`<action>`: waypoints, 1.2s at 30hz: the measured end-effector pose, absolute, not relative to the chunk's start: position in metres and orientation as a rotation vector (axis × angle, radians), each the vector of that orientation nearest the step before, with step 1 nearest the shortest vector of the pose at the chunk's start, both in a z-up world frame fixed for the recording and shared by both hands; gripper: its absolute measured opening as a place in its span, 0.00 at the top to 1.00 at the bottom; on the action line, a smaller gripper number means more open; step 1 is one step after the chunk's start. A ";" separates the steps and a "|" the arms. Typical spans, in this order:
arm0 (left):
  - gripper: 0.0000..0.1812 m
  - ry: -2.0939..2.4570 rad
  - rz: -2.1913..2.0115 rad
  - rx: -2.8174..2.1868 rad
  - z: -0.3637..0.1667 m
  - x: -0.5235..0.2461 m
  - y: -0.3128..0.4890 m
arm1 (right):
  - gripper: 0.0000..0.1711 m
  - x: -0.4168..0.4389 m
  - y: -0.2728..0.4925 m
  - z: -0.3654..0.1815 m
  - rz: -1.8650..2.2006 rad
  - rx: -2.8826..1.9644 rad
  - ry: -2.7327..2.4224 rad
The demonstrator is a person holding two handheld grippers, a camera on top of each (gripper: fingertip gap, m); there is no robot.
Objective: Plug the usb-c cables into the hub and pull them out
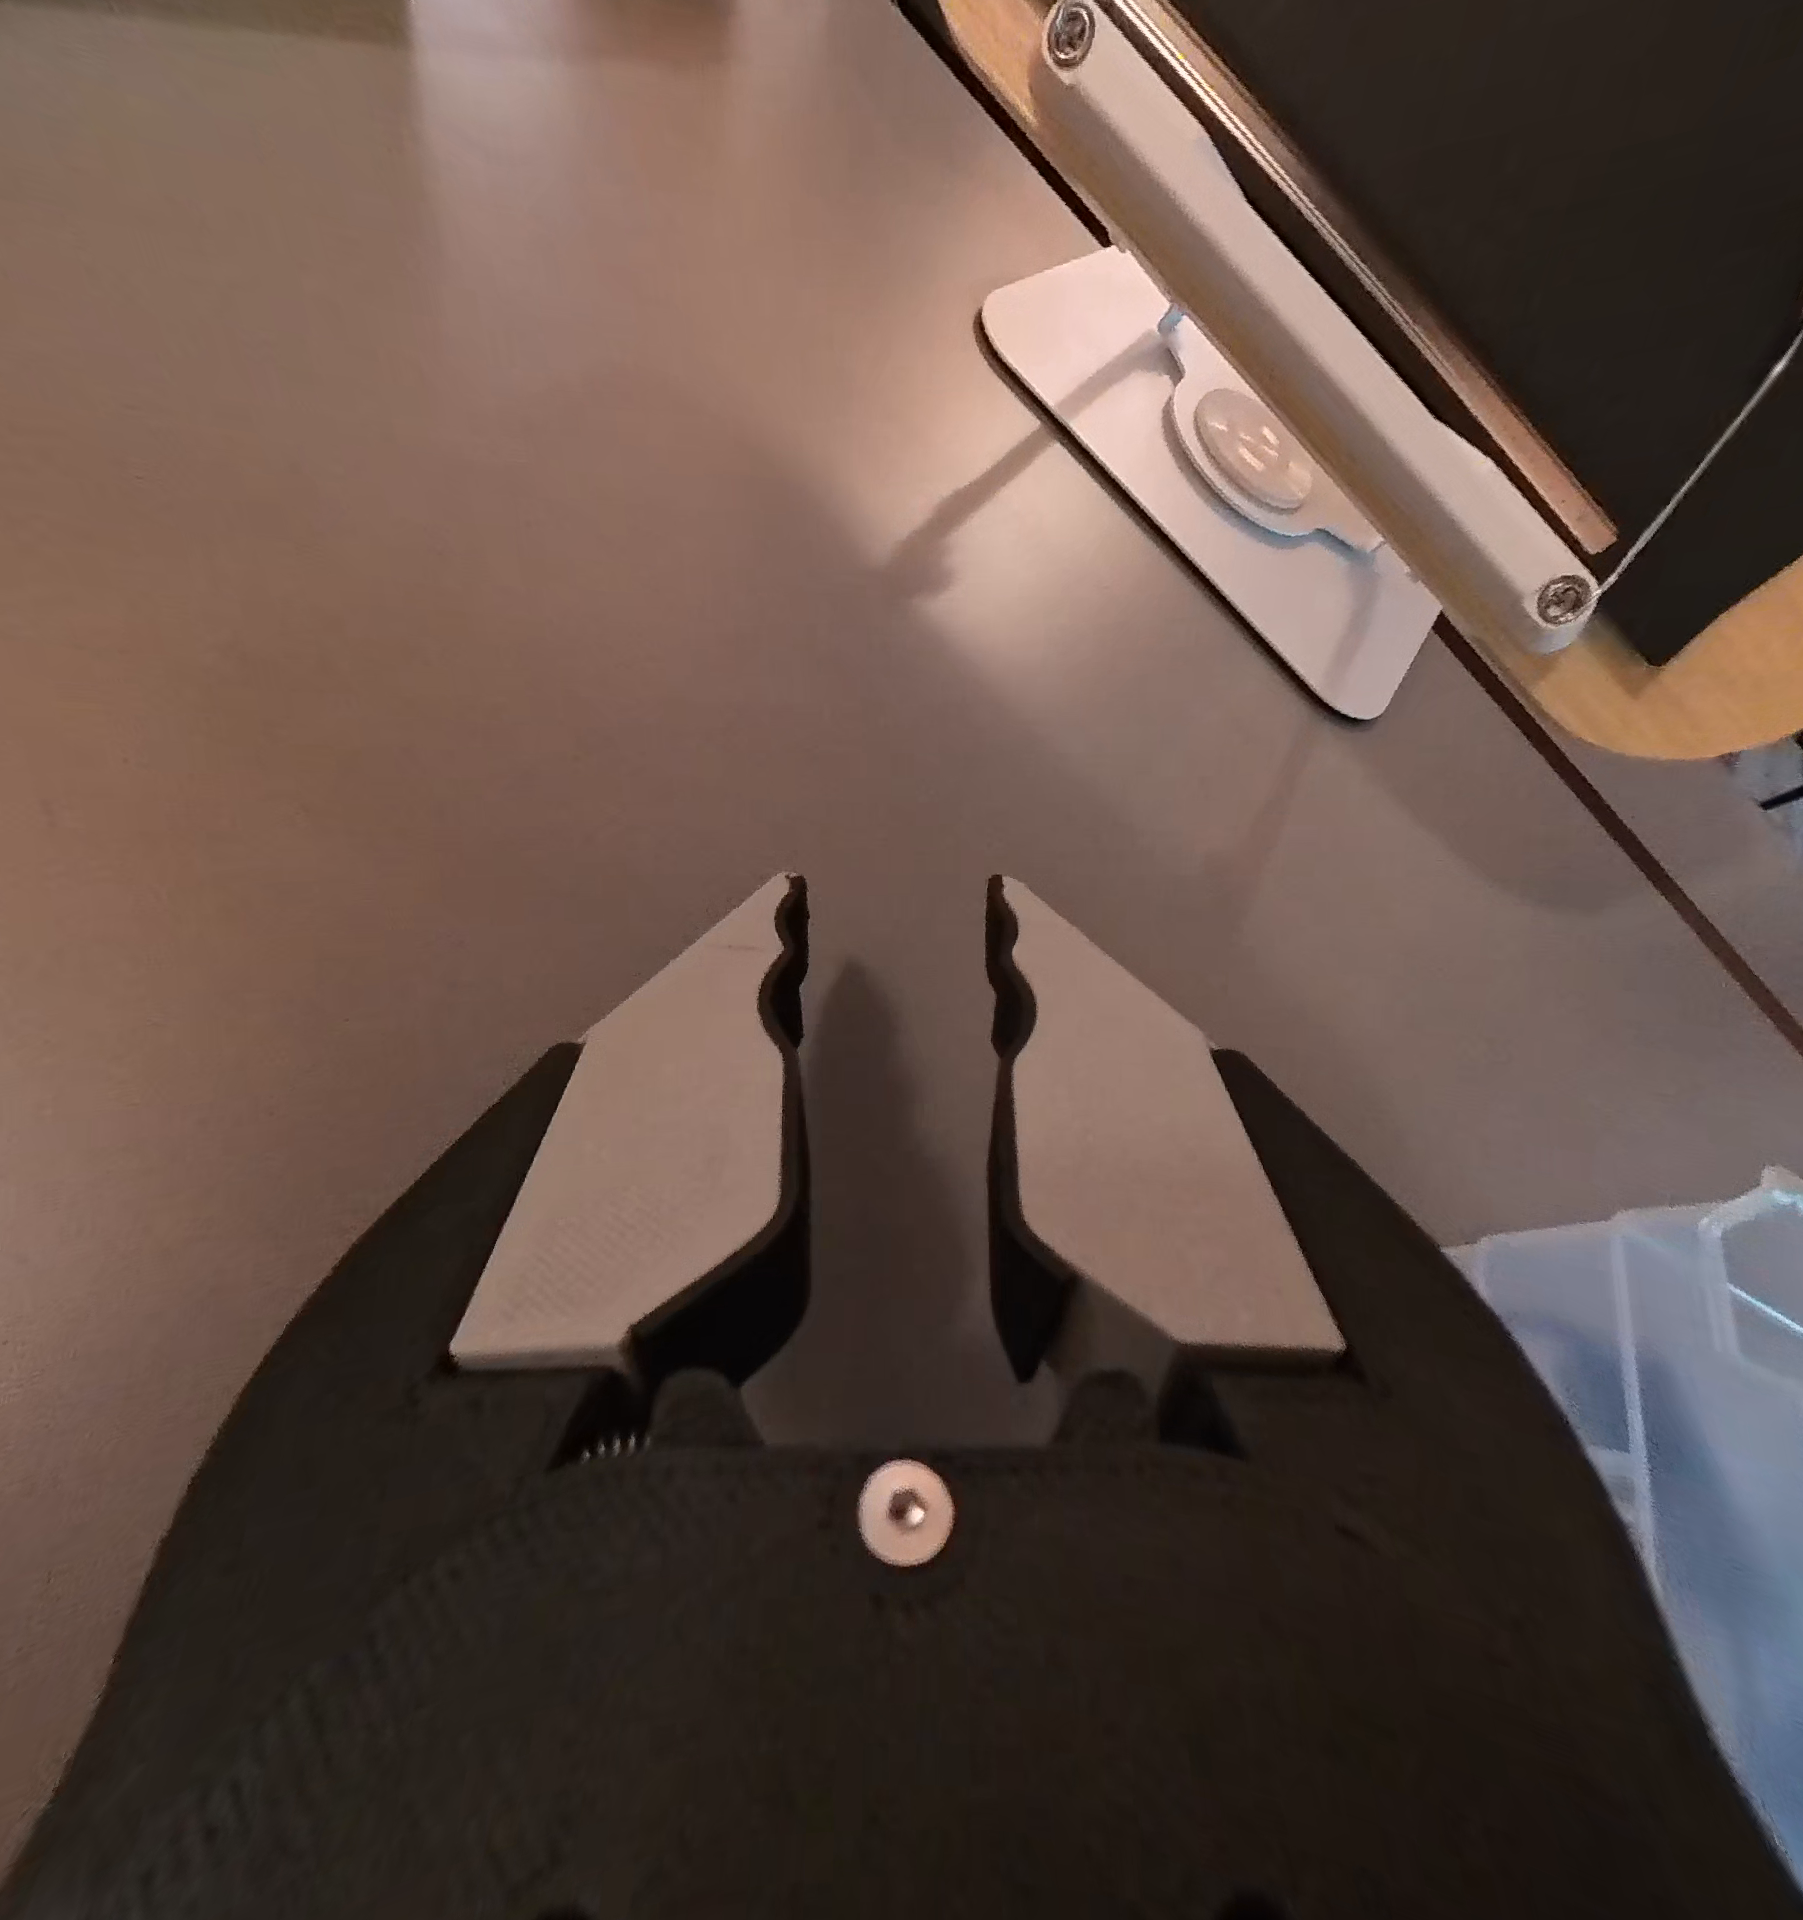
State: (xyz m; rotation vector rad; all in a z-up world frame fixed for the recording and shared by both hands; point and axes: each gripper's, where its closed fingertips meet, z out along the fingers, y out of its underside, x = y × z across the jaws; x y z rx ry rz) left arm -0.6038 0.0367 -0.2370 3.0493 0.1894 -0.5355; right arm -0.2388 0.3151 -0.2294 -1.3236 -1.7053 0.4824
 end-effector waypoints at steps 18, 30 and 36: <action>0.99 -0.488 -1.017 3.334 -0.008 -0.419 0.082 | 0.82 -0.231 0.328 -0.230 0.485 -1.374 -1.637; 0.99 -2.083 -1.008 2.831 -0.059 -0.258 0.151 | 0.73 -0.232 0.309 -0.222 0.673 -1.354 -1.673; 0.99 -1.537 -1.149 3.240 -0.078 -0.291 0.185 | 0.63 -0.225 0.253 -0.184 1.080 -1.143 -1.714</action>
